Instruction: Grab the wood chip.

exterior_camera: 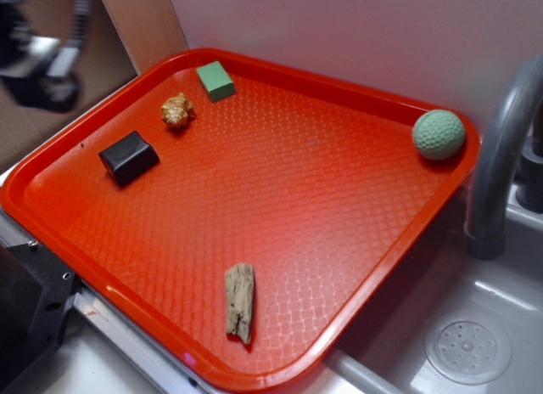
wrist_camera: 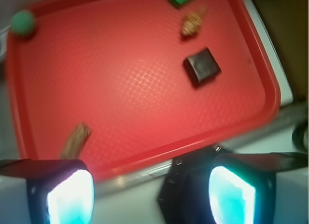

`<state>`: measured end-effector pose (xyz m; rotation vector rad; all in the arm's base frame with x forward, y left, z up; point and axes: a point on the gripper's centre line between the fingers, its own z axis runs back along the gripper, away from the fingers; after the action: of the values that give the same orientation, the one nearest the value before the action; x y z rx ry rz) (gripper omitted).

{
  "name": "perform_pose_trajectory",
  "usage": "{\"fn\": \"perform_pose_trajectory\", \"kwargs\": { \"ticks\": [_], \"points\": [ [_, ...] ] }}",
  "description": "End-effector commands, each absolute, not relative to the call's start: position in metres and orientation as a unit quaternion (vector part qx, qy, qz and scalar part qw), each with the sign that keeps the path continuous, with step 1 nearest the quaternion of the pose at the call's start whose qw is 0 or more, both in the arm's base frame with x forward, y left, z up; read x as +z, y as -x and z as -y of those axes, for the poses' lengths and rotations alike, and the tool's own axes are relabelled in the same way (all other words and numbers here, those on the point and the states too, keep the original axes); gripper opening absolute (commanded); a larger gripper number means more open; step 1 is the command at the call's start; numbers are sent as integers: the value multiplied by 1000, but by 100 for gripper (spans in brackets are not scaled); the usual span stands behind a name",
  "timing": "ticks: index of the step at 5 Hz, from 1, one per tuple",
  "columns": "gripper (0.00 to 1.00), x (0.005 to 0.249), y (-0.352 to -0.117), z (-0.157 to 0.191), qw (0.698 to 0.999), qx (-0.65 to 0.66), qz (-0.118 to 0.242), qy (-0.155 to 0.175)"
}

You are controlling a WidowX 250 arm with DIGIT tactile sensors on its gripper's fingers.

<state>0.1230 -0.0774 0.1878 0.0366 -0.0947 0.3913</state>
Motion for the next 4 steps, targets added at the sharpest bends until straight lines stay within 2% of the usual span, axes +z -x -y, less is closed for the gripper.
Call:
{"fn": "perform_pose_trajectory", "kwargs": {
  "ticks": [1,3,4],
  "points": [
    [100,195,-135,110,986,112,90,80],
    [100,195,-135,110,986,112,90,80],
    [100,144,-159,138,990,132,15,47]
  ]
}}
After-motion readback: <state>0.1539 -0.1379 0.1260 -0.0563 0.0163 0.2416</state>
